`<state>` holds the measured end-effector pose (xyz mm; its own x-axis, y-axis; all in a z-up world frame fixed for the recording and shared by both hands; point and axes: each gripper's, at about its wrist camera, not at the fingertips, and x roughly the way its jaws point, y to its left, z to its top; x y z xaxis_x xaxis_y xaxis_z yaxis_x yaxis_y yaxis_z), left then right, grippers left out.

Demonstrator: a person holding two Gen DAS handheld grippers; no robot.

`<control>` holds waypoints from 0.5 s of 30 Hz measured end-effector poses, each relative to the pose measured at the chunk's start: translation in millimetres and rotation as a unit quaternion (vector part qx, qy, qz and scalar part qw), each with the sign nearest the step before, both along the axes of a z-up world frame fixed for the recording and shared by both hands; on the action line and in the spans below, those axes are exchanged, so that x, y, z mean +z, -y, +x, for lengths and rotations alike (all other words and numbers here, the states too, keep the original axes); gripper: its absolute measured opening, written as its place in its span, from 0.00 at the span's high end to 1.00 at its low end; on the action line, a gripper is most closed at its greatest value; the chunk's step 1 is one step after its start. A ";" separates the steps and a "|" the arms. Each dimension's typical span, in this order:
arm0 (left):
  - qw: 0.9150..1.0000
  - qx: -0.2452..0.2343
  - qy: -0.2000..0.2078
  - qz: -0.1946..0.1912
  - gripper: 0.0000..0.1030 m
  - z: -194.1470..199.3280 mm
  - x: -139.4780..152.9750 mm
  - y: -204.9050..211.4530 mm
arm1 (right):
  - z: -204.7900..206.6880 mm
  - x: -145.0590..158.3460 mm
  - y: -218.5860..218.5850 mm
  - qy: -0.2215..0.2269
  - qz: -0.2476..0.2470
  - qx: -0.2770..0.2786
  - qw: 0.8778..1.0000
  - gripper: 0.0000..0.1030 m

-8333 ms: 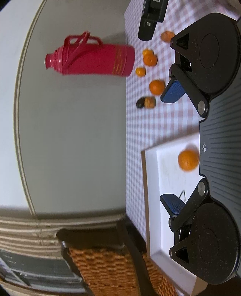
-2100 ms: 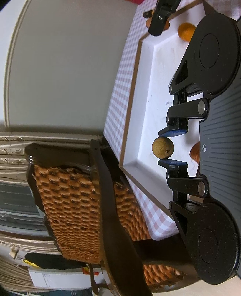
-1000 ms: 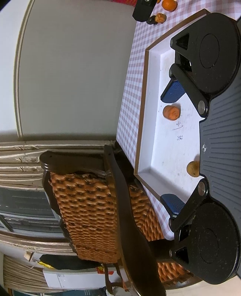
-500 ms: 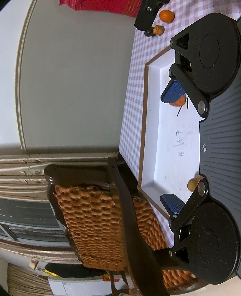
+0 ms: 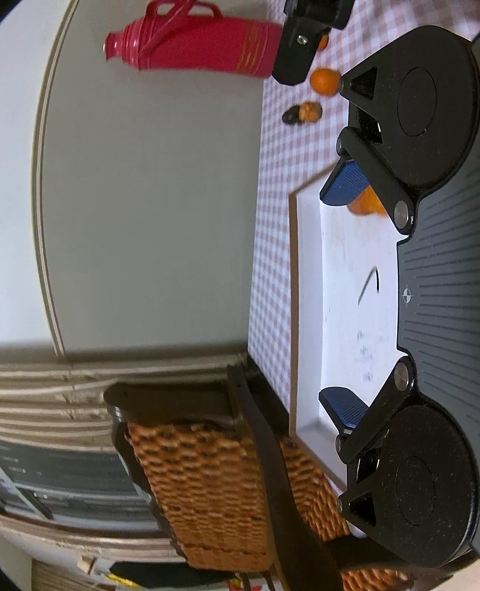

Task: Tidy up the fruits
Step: 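Move both open tools from the box toward the remaining fruits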

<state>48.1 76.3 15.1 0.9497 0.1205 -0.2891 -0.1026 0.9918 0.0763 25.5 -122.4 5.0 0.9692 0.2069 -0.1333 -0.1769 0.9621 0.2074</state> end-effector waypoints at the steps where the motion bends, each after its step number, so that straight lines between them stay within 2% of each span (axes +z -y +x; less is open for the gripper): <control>1: 1.000 -0.005 0.000 0.001 0.00 0.3 0.4 4.3 | -0.7 -0.1 3.2 -0.001 -0.002 -0.004 1.000 0.06; 10: 0.999 -0.052 -0.002 0.003 0.00 -1.7 -1.8 42.0 | -11.0 -2.6 40.6 -0.006 -0.005 -0.044 0.999 0.06; 15: 0.997 -0.077 -0.007 0.006 0.00 -1.3 -4.5 60.2 | -10.6 -9.2 59.8 -0.033 -0.011 -0.078 0.996 0.06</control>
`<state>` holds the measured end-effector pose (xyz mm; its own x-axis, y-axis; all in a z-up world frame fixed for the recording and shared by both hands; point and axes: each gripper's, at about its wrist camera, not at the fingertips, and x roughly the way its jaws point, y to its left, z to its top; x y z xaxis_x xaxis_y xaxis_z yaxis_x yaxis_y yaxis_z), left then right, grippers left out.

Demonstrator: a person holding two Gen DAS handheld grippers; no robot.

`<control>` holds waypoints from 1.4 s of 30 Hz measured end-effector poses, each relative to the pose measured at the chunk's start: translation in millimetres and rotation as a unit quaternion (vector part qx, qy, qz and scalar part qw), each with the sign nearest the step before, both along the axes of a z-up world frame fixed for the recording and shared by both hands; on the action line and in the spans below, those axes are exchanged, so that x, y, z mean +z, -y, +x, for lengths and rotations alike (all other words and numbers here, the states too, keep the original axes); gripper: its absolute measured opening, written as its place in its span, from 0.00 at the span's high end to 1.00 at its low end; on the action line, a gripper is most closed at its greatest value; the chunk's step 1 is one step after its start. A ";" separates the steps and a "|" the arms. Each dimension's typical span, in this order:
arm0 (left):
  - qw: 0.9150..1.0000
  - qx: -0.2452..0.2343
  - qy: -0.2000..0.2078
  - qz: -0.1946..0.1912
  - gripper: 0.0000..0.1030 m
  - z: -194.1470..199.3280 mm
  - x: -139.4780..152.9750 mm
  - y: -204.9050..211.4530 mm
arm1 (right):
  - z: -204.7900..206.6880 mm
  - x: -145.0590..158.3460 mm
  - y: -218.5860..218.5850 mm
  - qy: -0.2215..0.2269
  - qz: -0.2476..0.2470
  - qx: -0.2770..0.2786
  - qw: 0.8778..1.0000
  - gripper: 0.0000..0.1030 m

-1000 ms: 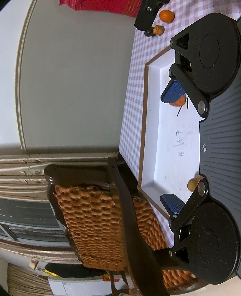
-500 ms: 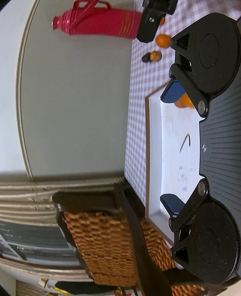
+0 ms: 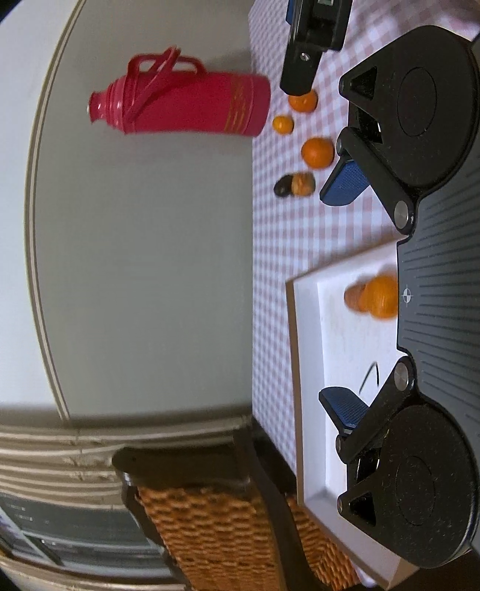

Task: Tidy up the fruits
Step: 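Move both open tools from the box toward the remaining fruits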

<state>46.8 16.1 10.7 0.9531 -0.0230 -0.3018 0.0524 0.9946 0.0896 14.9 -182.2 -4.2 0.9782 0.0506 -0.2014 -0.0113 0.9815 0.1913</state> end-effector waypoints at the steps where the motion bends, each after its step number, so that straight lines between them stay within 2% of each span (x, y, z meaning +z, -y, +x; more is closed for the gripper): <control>1: 1.000 -0.006 -0.002 0.000 0.00 0.7 -0.8 4.4 | 1.1 -0.3 4.3 -0.010 0.001 -0.011 1.000 0.06; 4: 1.000 -0.020 -0.008 -0.004 0.00 1.9 -2.6 16.4 | -0.1 -0.2 16.5 -0.014 0.014 -0.026 0.999 0.06; 11: 0.999 -0.047 -0.027 -0.005 0.00 7.7 -8.1 45.0 | -2.4 -6.8 35.3 -0.036 -0.003 -0.058 0.998 0.08; 16: 0.998 -0.058 -0.038 0.009 0.00 12.5 -13.5 66.1 | -0.5 -12.2 50.6 -0.059 0.004 -0.075 0.995 0.10; 18: 0.997 -0.063 -0.041 0.015 0.00 14.6 -15.6 73.9 | 1.2 -13.9 55.0 -0.064 0.006 -0.079 0.995 0.14; 20: 0.997 -0.065 -0.046 0.017 0.00 17.9 -17.9 80.5 | 3.5 -16.9 57.5 -0.069 0.001 -0.085 0.994 0.26; 24: 0.996 -0.066 -0.055 0.017 0.00 26.9 -21.7 90.1 | 14.0 -23.4 65.9 -0.086 0.015 -0.082 0.993 0.36; 26: 0.996 -0.068 -0.059 0.018 0.00 32.9 -23.1 94.2 | 19.5 -23.8 67.6 -0.090 0.019 -0.077 0.993 0.49; 28: 0.995 -0.073 -0.065 0.019 0.14 40.9 -23.6 99.2 | 25.6 -24.1 68.2 -0.094 0.014 -0.076 0.993 0.53; 30: 0.994 -0.081 -0.079 0.013 0.19 50.2 -24.4 102.8 | 32.6 -25.0 70.8 -0.099 0.020 -0.073 0.992 0.55; 32: 0.993 -0.079 -0.087 0.007 0.19 57.6 -26.2 105.0 | 39.4 -25.9 73.7 -0.104 0.025 -0.070 0.992 0.60; 36: 0.993 -0.081 -0.090 0.010 0.19 69.0 -31.0 113.1 | 53.7 -26.9 77.5 -0.112 0.029 -0.067 0.991 0.62; 42: 0.991 -0.086 -0.105 -0.001 0.28 89.5 -36.3 119.9 | 77.3 -29.8 78.0 -0.123 0.031 -0.056 0.990 0.62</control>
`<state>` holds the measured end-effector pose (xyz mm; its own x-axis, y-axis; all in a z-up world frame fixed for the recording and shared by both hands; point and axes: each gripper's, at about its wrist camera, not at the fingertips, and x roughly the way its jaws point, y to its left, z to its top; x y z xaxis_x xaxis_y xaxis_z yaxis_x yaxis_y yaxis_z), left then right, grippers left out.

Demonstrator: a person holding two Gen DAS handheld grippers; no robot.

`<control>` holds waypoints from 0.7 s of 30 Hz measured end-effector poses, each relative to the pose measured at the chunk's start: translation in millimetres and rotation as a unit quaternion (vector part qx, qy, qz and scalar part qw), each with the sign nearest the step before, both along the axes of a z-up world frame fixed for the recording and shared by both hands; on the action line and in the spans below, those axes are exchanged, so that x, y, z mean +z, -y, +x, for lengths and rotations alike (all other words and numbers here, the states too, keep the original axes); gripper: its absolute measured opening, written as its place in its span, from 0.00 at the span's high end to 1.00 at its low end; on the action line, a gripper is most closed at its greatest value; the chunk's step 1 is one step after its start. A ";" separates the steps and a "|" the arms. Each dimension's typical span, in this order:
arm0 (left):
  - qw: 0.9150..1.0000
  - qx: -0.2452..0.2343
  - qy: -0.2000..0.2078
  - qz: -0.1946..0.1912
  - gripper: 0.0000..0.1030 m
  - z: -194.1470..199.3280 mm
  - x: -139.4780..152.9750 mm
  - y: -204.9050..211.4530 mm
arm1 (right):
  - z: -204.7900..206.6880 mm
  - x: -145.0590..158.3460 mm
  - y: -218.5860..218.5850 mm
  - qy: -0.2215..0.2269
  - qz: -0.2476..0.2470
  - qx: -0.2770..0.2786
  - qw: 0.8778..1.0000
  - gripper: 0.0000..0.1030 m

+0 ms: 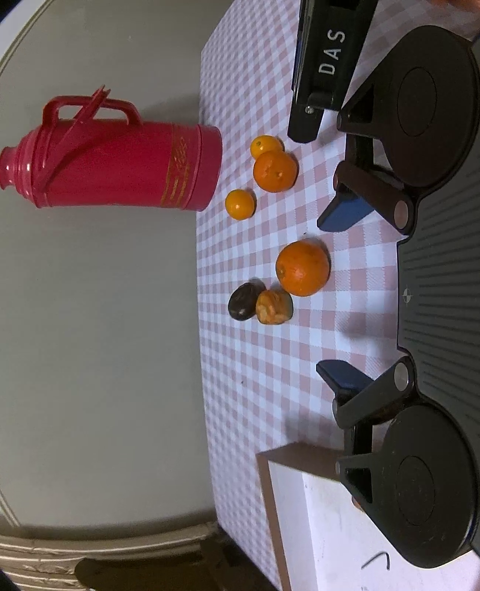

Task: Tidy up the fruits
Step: 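Move both open tools from the box toward the remaining fruits, then grasp a mandarin with the left tool while the right tool grasps another mandarin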

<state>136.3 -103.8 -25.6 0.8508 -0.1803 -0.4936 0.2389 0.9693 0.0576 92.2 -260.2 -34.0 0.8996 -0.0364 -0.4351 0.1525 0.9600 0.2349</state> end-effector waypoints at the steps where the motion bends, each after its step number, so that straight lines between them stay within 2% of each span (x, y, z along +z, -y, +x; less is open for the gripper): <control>1: 1.000 -0.001 -0.001 -0.001 0.28 3.0 -0.4 1.3 | 3.5 -0.7 -0.1 -0.001 0.001 0.000 1.000 0.63; 11: 1.000 -0.002 -0.009 -0.015 0.28 27.6 -2.8 5.8 | 41.0 -5.5 8.8 -0.011 0.021 0.006 1.000 0.63; 20: 0.999 -0.003 -0.022 -0.030 0.29 41.5 -5.6 6.7 | 58.0 -5.9 6.3 -0.017 0.024 0.009 1.000 0.63; 21: 0.999 -0.005 -0.024 -0.030 0.34 42.4 -6.0 6.9 | 59.3 -6.1 6.7 -0.017 0.026 0.008 0.999 0.63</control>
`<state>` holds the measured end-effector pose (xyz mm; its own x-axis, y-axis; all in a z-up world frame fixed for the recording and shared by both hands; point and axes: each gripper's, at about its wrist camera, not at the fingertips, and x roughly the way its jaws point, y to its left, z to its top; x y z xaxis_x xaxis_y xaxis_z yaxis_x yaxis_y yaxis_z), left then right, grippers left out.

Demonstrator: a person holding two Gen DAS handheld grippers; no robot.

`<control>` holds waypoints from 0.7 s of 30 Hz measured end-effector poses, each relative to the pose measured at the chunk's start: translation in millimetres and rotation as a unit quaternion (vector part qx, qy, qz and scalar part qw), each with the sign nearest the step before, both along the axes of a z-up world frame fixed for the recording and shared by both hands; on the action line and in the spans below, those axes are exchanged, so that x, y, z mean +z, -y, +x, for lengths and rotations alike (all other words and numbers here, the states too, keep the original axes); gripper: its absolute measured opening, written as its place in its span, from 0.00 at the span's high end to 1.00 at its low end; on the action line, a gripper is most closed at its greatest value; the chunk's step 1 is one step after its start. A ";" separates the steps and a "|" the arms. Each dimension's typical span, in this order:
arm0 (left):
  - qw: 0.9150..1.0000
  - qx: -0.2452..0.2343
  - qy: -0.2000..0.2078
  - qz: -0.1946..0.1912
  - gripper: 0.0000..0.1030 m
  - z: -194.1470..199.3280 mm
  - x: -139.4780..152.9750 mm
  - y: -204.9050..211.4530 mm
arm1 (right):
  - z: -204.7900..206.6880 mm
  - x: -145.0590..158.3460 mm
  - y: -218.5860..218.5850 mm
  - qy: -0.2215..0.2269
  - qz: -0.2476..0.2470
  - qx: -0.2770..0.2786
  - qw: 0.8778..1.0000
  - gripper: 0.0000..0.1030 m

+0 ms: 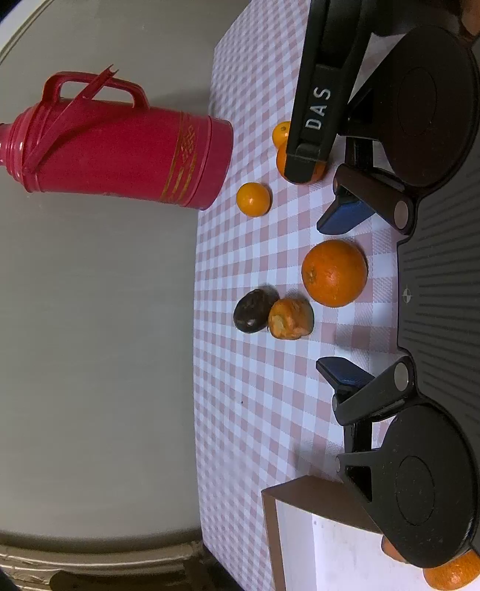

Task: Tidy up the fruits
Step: 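Grasp a mandarin with the left tool while the right tool grasps another mandarin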

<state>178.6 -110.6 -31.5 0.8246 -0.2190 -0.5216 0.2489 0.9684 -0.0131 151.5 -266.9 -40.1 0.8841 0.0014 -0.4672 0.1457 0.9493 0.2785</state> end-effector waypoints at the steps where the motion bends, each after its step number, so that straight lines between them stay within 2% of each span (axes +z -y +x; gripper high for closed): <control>1: 1.000 -0.002 -0.003 -0.001 0.39 1.0 -0.4 0.4 | 1.5 -0.2 0.2 -0.001 0.002 -0.001 1.000 0.63; 5: 1.000 -0.010 -0.005 -0.004 0.44 1.2 -0.7 3.2 | 6.4 -1.4 -1.3 -0.005 0.007 -0.001 1.000 0.64; 8: 1.000 -0.016 -0.009 -0.008 0.51 2.2 -1.2 3.6 | 7.7 -1.6 -2.3 -0.004 0.004 -0.003 1.000 0.67; 10: 1.000 -0.024 -0.009 -0.009 0.60 1.5 -1.1 5.0 | 8.3 -2.3 -1.6 -0.006 0.006 -0.006 1.000 0.70; 21: 1.000 -0.013 -0.006 -0.017 0.61 -10.1 3.2 -4.8 | -5.2 0.8 -5.7 0.006 -0.002 0.000 1.000 0.73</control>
<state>168.5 -105.8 -28.4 0.8117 -0.2587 -0.5236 0.2742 0.9604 -0.0495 146.3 -261.2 -39.3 0.8901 -0.0012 -0.4559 0.1429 0.9504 0.2763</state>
